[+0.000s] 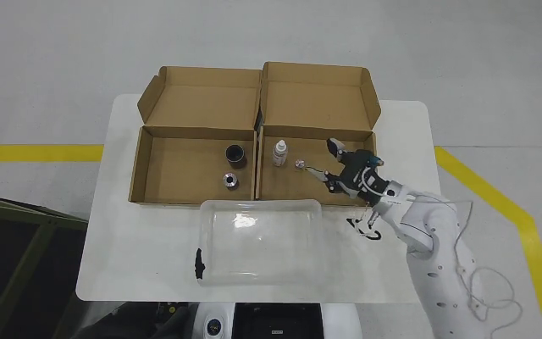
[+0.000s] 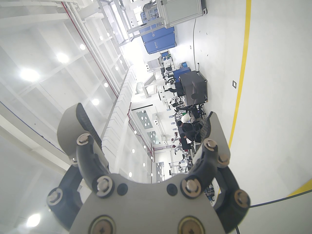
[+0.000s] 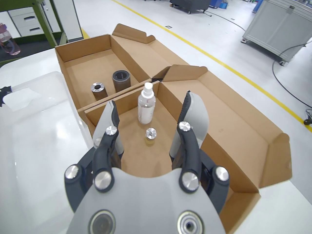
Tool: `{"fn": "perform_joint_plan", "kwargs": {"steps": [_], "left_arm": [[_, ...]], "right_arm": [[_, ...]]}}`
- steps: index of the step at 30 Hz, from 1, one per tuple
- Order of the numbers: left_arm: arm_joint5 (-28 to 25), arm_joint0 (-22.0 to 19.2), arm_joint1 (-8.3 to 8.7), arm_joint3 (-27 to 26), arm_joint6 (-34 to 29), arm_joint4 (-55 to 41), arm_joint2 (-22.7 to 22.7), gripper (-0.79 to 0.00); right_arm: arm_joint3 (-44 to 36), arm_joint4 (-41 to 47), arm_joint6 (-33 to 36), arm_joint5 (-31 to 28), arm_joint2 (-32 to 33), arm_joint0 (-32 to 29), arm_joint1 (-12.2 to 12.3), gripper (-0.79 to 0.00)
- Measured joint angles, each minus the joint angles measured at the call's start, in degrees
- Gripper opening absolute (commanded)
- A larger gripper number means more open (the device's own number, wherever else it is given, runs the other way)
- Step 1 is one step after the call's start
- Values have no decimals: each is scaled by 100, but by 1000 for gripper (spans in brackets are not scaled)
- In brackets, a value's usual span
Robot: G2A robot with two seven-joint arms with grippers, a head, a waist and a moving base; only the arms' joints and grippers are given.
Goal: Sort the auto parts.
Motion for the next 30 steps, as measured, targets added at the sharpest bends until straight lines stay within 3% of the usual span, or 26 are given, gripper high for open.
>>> {"fn": "perform_joint_plan", "kwargs": {"steps": [8,11,16,19,30], "left_arm": [[0,0,0,0,0,0,0,0],[0,0,0,0,0,0,0,0],[0,0,0,0,0,0,0,0],[0,0,0,0,0,0,0,0],[0,0,0,0,0,0,0,-1]], "right_arm": [[-107,-100,-471,165,700,-661,111,-259],[-143,-143,-679,205,949,-892,149,-185],[-168,-121,-958,301,1379,-1258,204,-126],[-188,-65,-1060,304,1584,-1404,232,0],[-151,-40,-1250,113,1965,-1558,328,0]]}}
